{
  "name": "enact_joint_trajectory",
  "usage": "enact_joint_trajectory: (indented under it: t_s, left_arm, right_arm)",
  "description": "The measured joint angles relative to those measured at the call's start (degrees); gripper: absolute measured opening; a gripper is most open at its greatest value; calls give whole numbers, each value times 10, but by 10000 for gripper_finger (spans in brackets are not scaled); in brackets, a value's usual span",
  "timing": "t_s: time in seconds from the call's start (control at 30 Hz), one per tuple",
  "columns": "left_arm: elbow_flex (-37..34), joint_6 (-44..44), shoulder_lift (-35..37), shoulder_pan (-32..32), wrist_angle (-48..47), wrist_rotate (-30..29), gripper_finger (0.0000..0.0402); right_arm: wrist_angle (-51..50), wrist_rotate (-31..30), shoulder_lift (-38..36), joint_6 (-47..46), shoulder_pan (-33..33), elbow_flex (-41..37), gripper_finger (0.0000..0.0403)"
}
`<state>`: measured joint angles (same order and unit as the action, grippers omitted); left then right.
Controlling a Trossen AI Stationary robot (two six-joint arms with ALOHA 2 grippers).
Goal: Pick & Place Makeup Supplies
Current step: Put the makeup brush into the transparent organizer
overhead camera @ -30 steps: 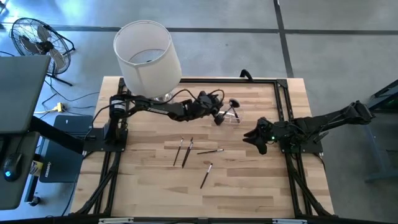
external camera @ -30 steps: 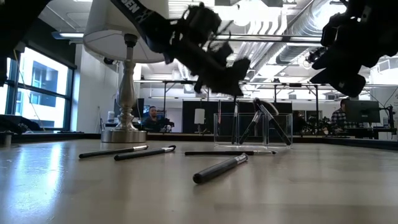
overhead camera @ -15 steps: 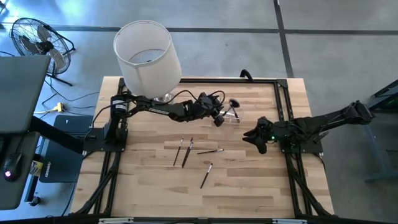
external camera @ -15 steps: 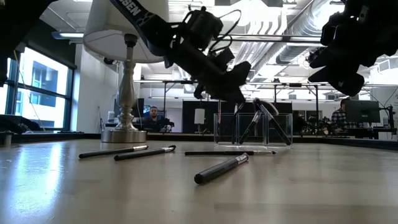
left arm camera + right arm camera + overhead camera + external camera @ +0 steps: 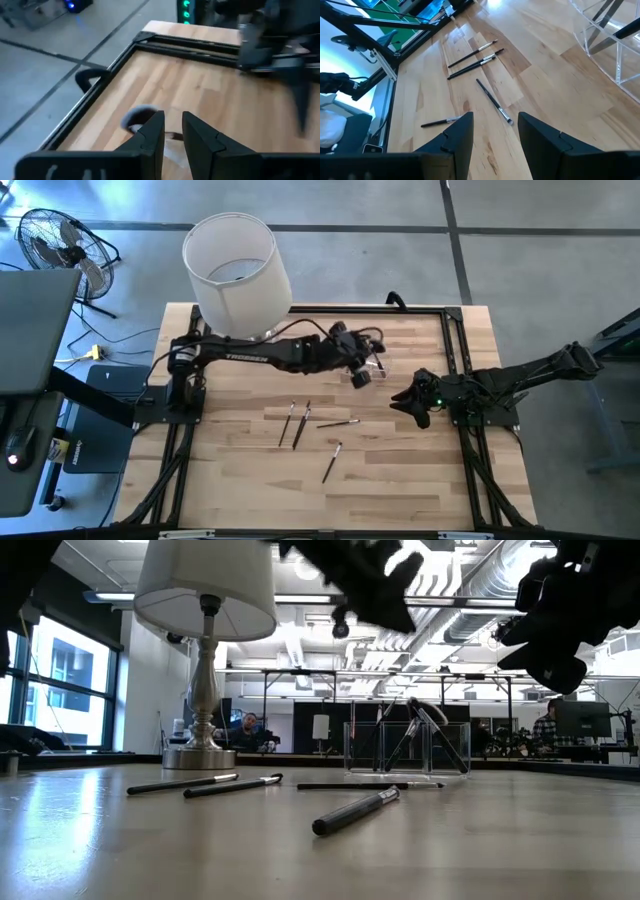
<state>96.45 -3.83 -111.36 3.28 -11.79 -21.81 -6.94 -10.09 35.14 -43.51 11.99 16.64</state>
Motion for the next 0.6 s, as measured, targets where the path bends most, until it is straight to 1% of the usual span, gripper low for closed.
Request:
enact_joint_trajectory:
  t_s: [0.1,0.17,0.37,0.6]
  left_arm:
    - [43,6,0,-26,-64,-8,65]
    - [59,-10,0,-45,-94,-9,65]
    - [72,-151,0,-92,-157,-7,65]
    - [72,-267,-6,-135,-240,42,65]
  right_arm:
    - [1,1,0,0,0,0,149]
    - [2,2,0,0,0,0,149]
    - [4,2,0,0,0,0,149]
    - [4,-4,0,0,0,0,149]
